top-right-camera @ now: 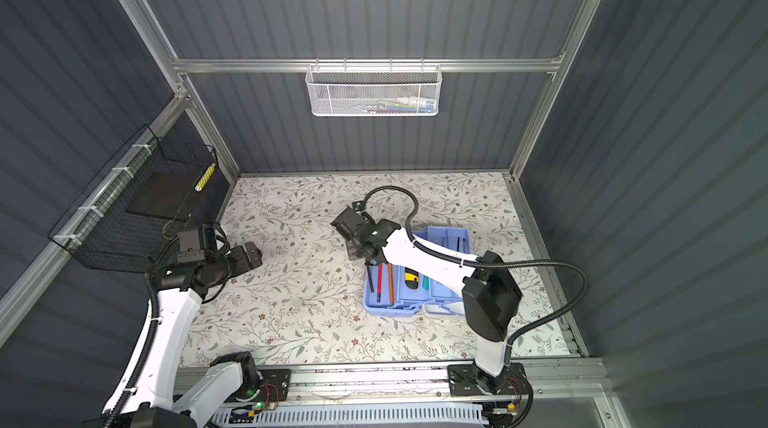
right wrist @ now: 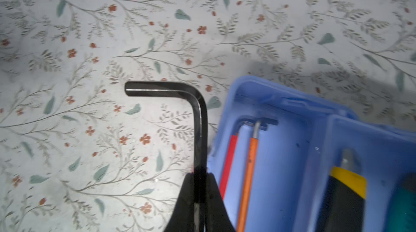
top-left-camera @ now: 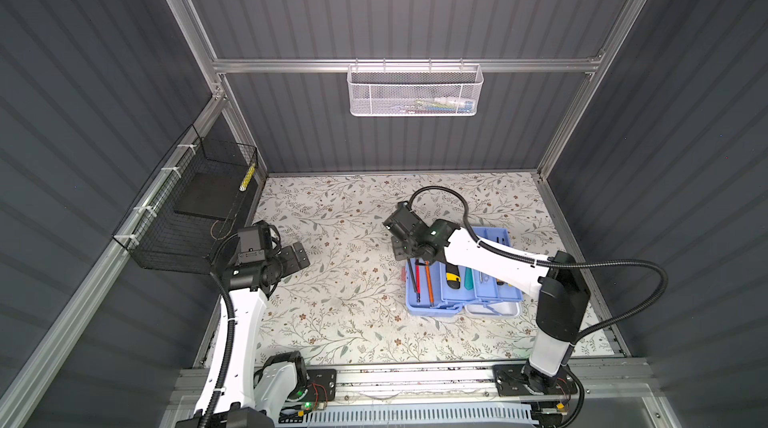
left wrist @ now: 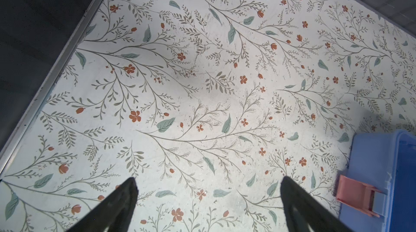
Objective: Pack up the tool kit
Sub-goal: 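Carry the black hex key over the box and release it beside the orange key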
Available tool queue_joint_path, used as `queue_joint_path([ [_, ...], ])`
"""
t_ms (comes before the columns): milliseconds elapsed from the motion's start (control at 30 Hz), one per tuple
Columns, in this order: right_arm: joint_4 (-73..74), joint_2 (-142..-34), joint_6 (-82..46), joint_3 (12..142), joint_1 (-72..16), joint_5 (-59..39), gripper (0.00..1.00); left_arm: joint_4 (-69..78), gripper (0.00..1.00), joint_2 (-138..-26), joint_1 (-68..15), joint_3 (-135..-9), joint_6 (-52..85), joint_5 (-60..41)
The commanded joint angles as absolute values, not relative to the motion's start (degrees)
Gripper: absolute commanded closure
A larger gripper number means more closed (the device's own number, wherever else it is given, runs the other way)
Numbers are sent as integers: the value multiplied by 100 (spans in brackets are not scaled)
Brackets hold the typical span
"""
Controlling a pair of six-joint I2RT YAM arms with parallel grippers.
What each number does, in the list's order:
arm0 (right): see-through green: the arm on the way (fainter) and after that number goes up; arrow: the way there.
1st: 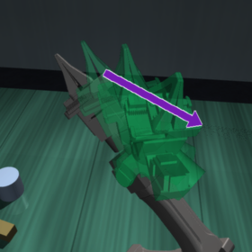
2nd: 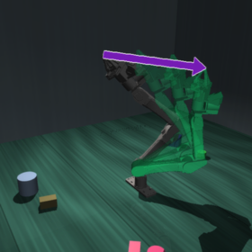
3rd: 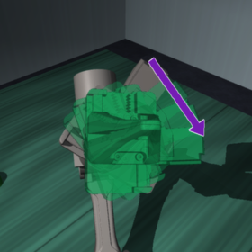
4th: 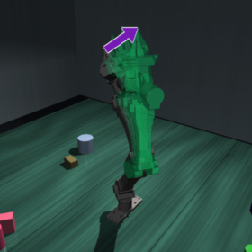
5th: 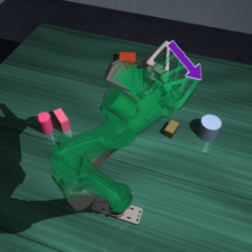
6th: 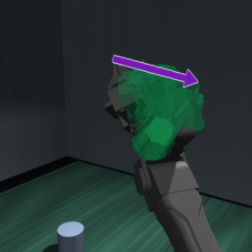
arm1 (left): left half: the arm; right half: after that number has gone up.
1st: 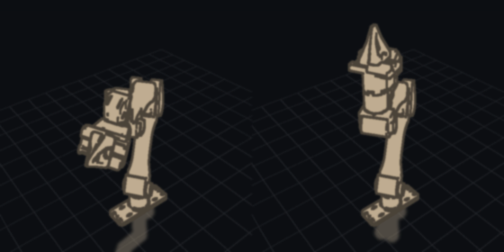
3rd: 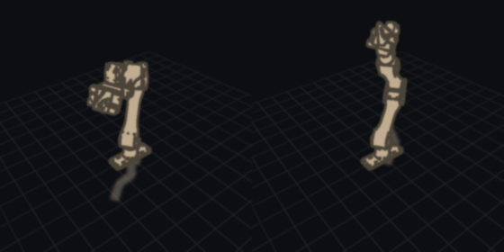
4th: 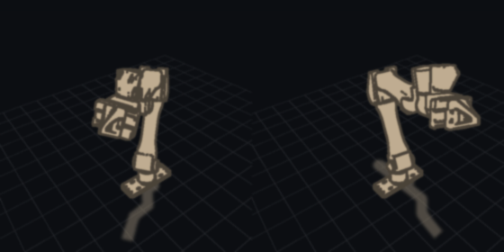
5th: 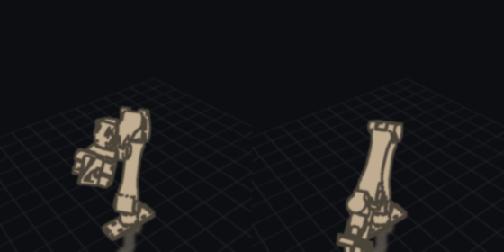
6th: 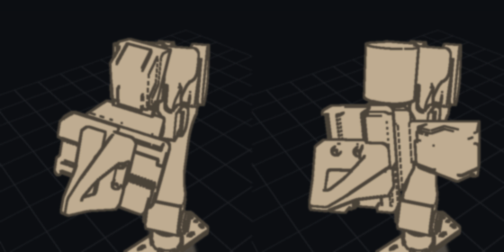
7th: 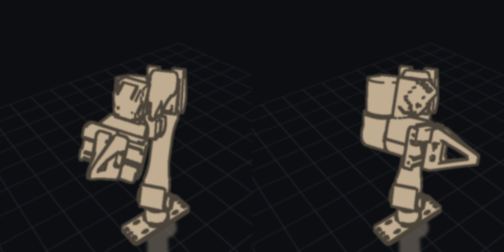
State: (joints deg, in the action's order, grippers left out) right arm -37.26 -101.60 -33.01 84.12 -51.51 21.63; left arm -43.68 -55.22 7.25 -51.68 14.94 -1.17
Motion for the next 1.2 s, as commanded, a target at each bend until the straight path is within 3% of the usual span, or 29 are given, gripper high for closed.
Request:
queue_joint_path([
  [0, -3866, -9818, -3497, 7970, -4964, 2592, 100, -4333, 0, -5466, 773, -5211, 1380, -149],
  [1167, -4337, -11618, -3815, 8357, -4623, 2645, 100, -4346, 1, -5511, 774, -5199, 1371, -141],
])
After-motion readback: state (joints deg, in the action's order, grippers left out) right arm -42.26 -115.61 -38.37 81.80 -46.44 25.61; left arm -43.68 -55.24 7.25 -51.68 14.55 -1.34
